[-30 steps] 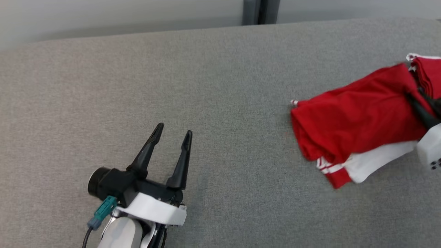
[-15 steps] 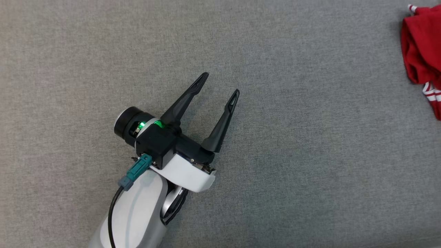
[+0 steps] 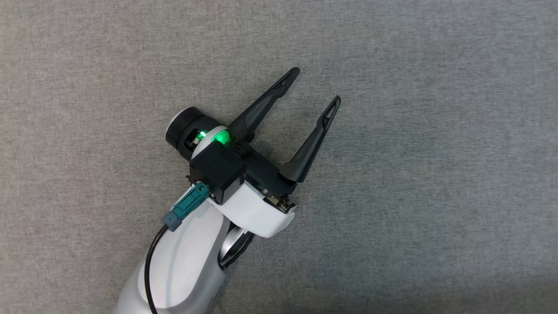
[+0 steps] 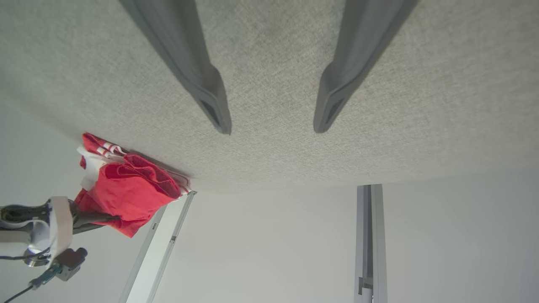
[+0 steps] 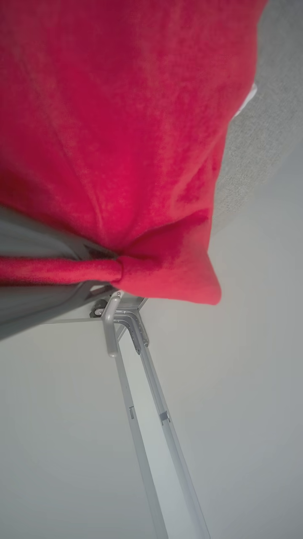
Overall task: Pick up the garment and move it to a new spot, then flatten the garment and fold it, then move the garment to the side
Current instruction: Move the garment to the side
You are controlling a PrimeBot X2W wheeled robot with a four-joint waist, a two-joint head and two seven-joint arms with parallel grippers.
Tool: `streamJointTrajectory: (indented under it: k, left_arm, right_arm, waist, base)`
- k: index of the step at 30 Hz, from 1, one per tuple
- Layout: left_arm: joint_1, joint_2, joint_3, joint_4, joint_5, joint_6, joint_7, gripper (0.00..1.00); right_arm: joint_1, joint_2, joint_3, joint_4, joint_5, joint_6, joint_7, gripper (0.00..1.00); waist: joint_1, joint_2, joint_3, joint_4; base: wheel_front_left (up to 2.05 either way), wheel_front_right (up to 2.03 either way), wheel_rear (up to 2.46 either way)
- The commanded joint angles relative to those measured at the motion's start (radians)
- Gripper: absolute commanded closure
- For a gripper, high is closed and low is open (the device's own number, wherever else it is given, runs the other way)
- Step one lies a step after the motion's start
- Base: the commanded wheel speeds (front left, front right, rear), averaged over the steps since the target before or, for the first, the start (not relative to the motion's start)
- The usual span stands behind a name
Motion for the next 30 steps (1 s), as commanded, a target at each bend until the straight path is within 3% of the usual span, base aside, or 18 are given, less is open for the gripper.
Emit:
streamJointTrajectory:
  k: [1, 8, 16, 17, 18, 24, 30]
  left_arm:
    - [0.011, 0.016, 0.001, 0.025, -0.007, 0.000, 0.004, 0.00]
    - [0.024, 0.021, 0.011, 0.032, -0.010, 0.001, 0.006, 0.00]
    - [0.012, 0.024, 0.010, 0.031, -0.016, 0.001, 0.007, 0.00]
    - [0.011, 0.024, 0.010, 0.032, -0.017, 0.001, 0.007, 0.00]
    - [0.013, 0.024, 0.010, 0.034, -0.019, 0.001, 0.007, 0.00]
    - [0.020, 0.024, 0.013, 0.045, -0.043, 0.001, 0.007, 0.00]
    - [0.052, 0.012, 0.036, 0.033, -0.060, 0.001, 0.003, 0.00]
  right_arm:
    - [-0.019, -0.003, -0.023, 0.017, -0.005, -0.001, 0.006, 1.00]
    - [-0.022, 0.025, -0.133, 0.089, -0.055, -0.001, 0.015, 1.00]
    - [0.013, 0.078, -0.184, 0.124, -0.095, -0.001, 0.048, 1.00]
    - [0.012, 0.087, -0.191, 0.138, -0.091, -0.001, 0.061, 0.78]
    - [0.014, 0.096, -0.189, 0.140, -0.095, -0.001, 0.070, 0.00]
    - [0.003, 0.136, -0.213, 0.140, -0.144, -0.001, 0.095, 0.00]
    - [-0.006, 0.183, -0.218, 0.095, -0.190, -0.001, 0.098, 0.00]
  waist:
    - [0.0000, 0.0000, 0.009, 0.011]
    - [0.0000, 0.0000, 0.023, 0.027]
    - [0.0000, 0.0000, 0.037, 0.035]
    - [0.0000, 0.0000, 0.038, 0.037]
    - [0.0000, 0.0000, 0.038, 0.038]
    - [0.0000, 0.0000, 0.014, 0.045]
    - [0.0000, 0.0000, -0.075, 0.050]
  base:
    - [0.00, 0.00, 0.00]
    - [0.00, 0.00, 0.00]
    - [0.00, 0.00, 0.00]
    - [0.00, 0.00, 0.00]
    - [0.00, 0.00, 0.00]
    - [0.00, 0.00, 0.00]
    - [0.00, 0.00, 0.00]
